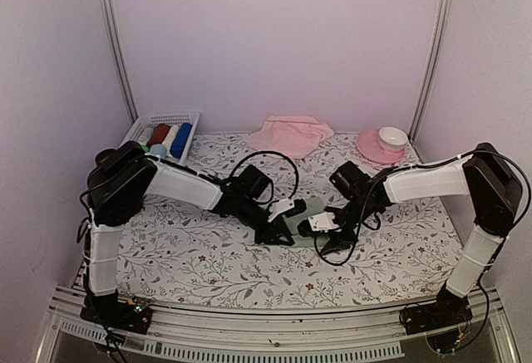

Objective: Roll the towels
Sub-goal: Roll the towel at the center of the board.

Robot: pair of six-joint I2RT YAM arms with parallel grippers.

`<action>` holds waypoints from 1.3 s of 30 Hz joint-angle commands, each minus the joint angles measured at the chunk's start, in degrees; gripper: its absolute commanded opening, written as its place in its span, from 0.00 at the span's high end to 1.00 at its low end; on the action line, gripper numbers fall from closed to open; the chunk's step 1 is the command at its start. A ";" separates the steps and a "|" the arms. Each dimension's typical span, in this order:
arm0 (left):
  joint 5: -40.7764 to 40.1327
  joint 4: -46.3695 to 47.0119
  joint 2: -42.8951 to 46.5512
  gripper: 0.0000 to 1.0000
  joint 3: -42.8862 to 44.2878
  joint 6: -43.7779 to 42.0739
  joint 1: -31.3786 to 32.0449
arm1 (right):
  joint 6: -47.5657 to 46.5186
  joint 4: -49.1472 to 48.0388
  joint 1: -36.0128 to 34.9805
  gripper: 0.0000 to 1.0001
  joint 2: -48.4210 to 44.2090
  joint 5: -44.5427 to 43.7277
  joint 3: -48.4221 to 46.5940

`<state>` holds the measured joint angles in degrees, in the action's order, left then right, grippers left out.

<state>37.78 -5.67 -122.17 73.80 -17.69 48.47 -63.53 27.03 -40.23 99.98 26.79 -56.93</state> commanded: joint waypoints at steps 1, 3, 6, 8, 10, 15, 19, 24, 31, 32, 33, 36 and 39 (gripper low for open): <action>0.55 -3.65 -1.93 0.94 0.03 0.51 -1.05 | 2.55 -3.75 -0.56 0.44 1.28 -4.48 0.76; 0.78 -3.80 -2.10 0.94 0.09 0.55 -1.03 | 3.07 -5.16 -0.59 0.44 0.93 -5.65 1.18; 0.93 -3.91 -2.20 0.93 0.12 0.45 -1.11 | 3.70 -7.03 -0.61 0.44 0.39 -7.30 1.91; 1.24 -3.99 -2.28 0.93 0.24 0.49 -1.22 | 3.78 -8.08 -0.61 0.45 -0.01 -8.68 2.41; 1.63 -4.04 -2.28 0.93 0.29 0.60 -1.31 | 3.63 -8.35 -0.61 0.45 -0.04 -9.54 2.59; 2.26 -3.77 -2.13 0.91 0.25 0.89 -1.70 | 3.73 -8.30 -0.60 0.54 1.11 -10.37 2.42; 2.44 -2.75 -1.00 0.80 -0.63 1.16 -1.85 | 4.32 -6.64 -0.65 0.77 2.62 -10.33 0.91; 0.65 1.97 3.75 0.61 -4.48 1.83 -1.90 | 4.64 -5.03 -0.58 0.88 3.61 -10.02 0.03; -6.01 18.13 15.35 0.45 -17.10 0.79 -0.79 | 4.60 1.78 0.08 0.89 4.67 -2.29 -3.47; -7.79 19.47 16.76 0.45 -18.32 -0.23 -0.22 | 4.43 3.57 0.42 0.89 5.15 -0.53 -4.47; -9.40 20.54 17.38 0.45 -19.48 -1.39 0.61 | 4.26 5.44 0.72 0.89 5.75 1.23 -5.48; -16.48 25.53 19.92 0.44 -23.56 -5.32 4.24 | 3.56 10.99 1.70 0.90 8.05 5.83 -8.73; -23.45 28.77 20.95 0.44 -25.80 -9.57 7.79 | 2.73 16.89 2.44 0.90 10.59 9.71 -11.81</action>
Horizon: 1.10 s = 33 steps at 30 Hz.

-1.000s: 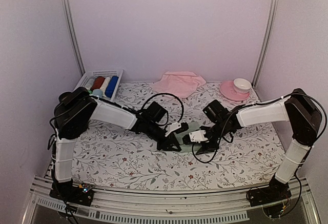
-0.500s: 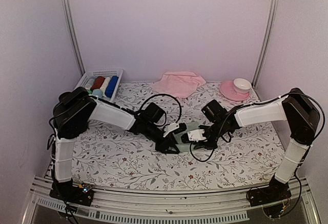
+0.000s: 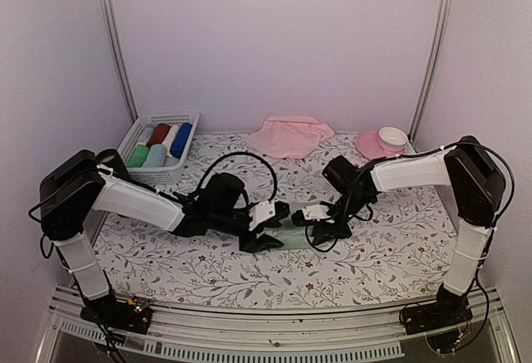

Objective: Roll the towels
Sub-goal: Roll the towel at the center of the board.

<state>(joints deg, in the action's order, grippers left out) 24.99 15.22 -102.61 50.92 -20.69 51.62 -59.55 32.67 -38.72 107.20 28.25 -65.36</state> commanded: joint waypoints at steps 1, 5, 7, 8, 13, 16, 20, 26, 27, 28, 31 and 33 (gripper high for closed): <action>-12.08 7.93 1.17 0.44 -2.94 -7.46 5.60 | -1.58 12.64 1.16 0.89 4.17 9.25 -4.41; -14.12 6.93 -0.48 0.45 -2.10 -9.45 7.84 | -2.12 16.42 2.07 0.90 6.47 11.91 -7.55; -14.37 6.98 -0.86 0.45 -2.05 -9.84 8.39 | -1.79 17.17 2.68 0.89 7.36 12.09 -8.41; -14.58 6.99 -1.04 0.45 -1.93 -9.97 8.62 | -1.51 17.20 2.93 0.89 7.67 12.09 -8.57; -15.38 5.96 -2.67 0.46 -0.83 -10.64 9.29 | -0.95 17.35 3.29 0.89 8.44 11.78 -8.82; -15.32 5.24 -3.94 0.46 -0.03 -10.92 9.67 | -0.83 17.32 3.30 0.89 8.72 11.53 -8.82; -15.03 5.04 -5.07 0.46 0.66 -10.82 10.06 | -0.68 17.11 3.30 0.89 9.24 10.81 -8.82; -15.58 4.04 -6.81 0.49 1.76 -10.80 10.14 | -0.48 16.86 3.30 0.88 9.65 10.54 -8.82; -15.73 3.76 -7.08 0.50 1.93 -10.78 10.15 | -0.41 16.80 3.30 0.88 9.69 10.49 -8.82; -15.96 3.48 -7.34 0.51 2.06 -10.78 10.14 | -0.33 16.66 3.32 0.88 9.67 10.35 -8.82; -16.41 2.49 -8.13 0.56 2.72 -10.71 10.12 | -0.15 16.48 3.30 0.88 9.63 10.14 -8.82; -16.62 1.79 -8.59 0.59 3.19 -10.69 10.11 | -0.05 16.35 3.30 0.88 9.59 10.08 -8.82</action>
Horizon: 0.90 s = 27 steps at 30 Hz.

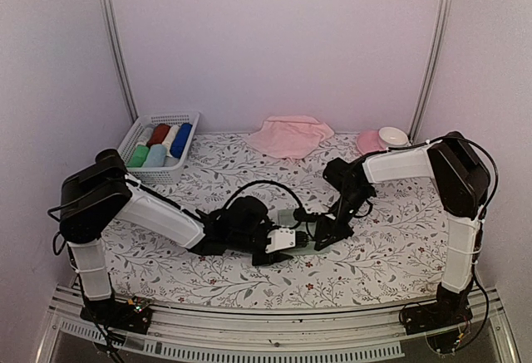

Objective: Roll the towels
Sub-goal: Roll the towel at the center of the board.

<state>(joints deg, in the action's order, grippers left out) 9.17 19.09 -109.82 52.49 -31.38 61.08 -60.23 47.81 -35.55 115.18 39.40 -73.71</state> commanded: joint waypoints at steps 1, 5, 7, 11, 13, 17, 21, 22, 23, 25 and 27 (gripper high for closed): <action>-0.90 -2.24 -1.56 0.60 1.77 0.00 0.65 | 0.70 1.11 0.13 0.88 1.62 -1.14 -0.51; -1.37 -3.54 -2.32 0.66 2.79 0.25 0.65 | 0.72 1.05 0.17 0.87 1.47 -1.18 -0.38; -1.51 -3.96 -2.32 0.69 3.04 0.40 0.62 | 0.72 0.82 0.22 0.86 1.26 -1.12 -0.38; -1.39 -5.19 -4.15 0.83 3.55 0.44 0.60 | 0.81 0.43 0.74 0.82 0.20 -0.65 -0.25; -0.85 -6.01 -4.31 0.89 3.86 0.27 0.45 | 0.81 -0.13 1.18 0.74 -0.77 -0.55 0.15; 2.24 -10.19 -5.15 0.96 5.87 1.48 -0.71 | 0.23 -2.13 2.28 0.61 -5.25 -0.49 2.01; 7.48 -13.54 -5.74 0.95 7.90 3.63 -2.74 | -0.15 -5.11 3.87 0.51 -9.79 -0.23 3.96; 8.47 -14.19 -5.81 0.95 8.28 4.16 -3.26 | -0.15 -5.78 4.33 0.49 -10.78 -0.20 4.01; 9.53 -14.58 -5.84 0.95 8.55 4.53 -3.77 | 0.01 -6.48 4.80 0.48 -11.59 -0.13 5.64; 11.59 -15.39 -6.12 0.95 9.16 5.49 -4.74 | 0.34 -7.94 5.84 0.47 -12.84 -0.11 6.50; 14.06 -16.45 -6.84 0.95 10.44 6.84 -5.70 | 0.08 -9.53 6.43 0.46 -14.41 -0.30 8.10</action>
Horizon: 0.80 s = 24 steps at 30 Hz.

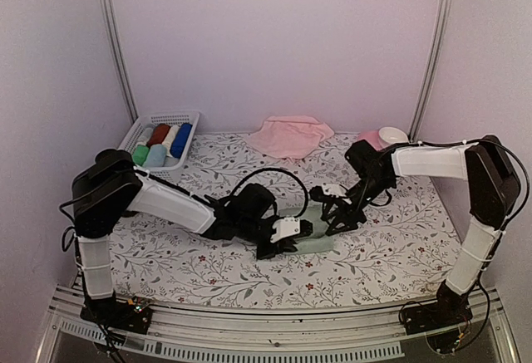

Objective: Roll the towels
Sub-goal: Roll the towel at the center of the board.

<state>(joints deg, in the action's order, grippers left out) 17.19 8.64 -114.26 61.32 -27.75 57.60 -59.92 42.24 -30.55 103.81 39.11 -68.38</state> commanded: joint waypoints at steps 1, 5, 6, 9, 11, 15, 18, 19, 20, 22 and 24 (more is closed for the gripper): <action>7.01 -6.62 -2.83 0.94 2.40 3.96 -2.83 | -0.89 -5.22 1.46 0.45 -4.16 -0.37 4.14; 11.07 -11.23 -5.71 0.92 6.77 7.24 -5.07 | -5.49 -9.72 1.54 0.42 -10.41 -0.73 10.44; 11.95 -12.27 -6.43 0.92 7.88 7.61 -5.47 | -7.31 -10.02 1.43 0.41 -11.64 -0.45 11.42; 13.64 -14.44 -8.01 0.90 10.33 9.34 -6.36 | -10.29 -10.24 0.75 0.38 -13.85 0.07 13.31; 14.53 -15.71 -8.77 0.89 11.57 10.16 -6.78 | -11.17 -10.49 -0.56 0.38 -13.96 -0.93 14.06; 18.18 -16.56 -9.59 0.87 12.95 11.59 -8.02 | -10.73 -12.30 -4.01 0.38 -11.60 -5.42 14.74; 20.34 -17.29 -10.46 0.86 13.83 12.63 -8.97 | -9.33 -14.67 -5.71 0.38 -9.90 -7.59 15.14; 21.23 -17.38 -10.83 0.86 14.07 12.93 -9.23 | -8.87 -16.15 -6.22 0.38 -9.54 -8.67 15.52; 21.75 -17.71 -11.22 0.86 14.35 13.11 -9.44 | -7.73 -17.61 -6.68 0.38 -9.28 -10.09 15.83; 22.44 -18.50 -12.00 0.86 15.22 13.55 -9.70 | -6.86 -18.90 -7.42 0.38 -8.58 -11.53 16.00; 22.96 -19.42 -12.82 0.85 16.13 13.99 -9.86 | -6.50 -19.28 -8.14 0.38 -7.71 -12.17 16.03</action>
<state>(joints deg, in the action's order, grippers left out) 38.85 -5.17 -123.72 76.14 -15.62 49.01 -68.20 26.68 -37.56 94.54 30.44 -53.04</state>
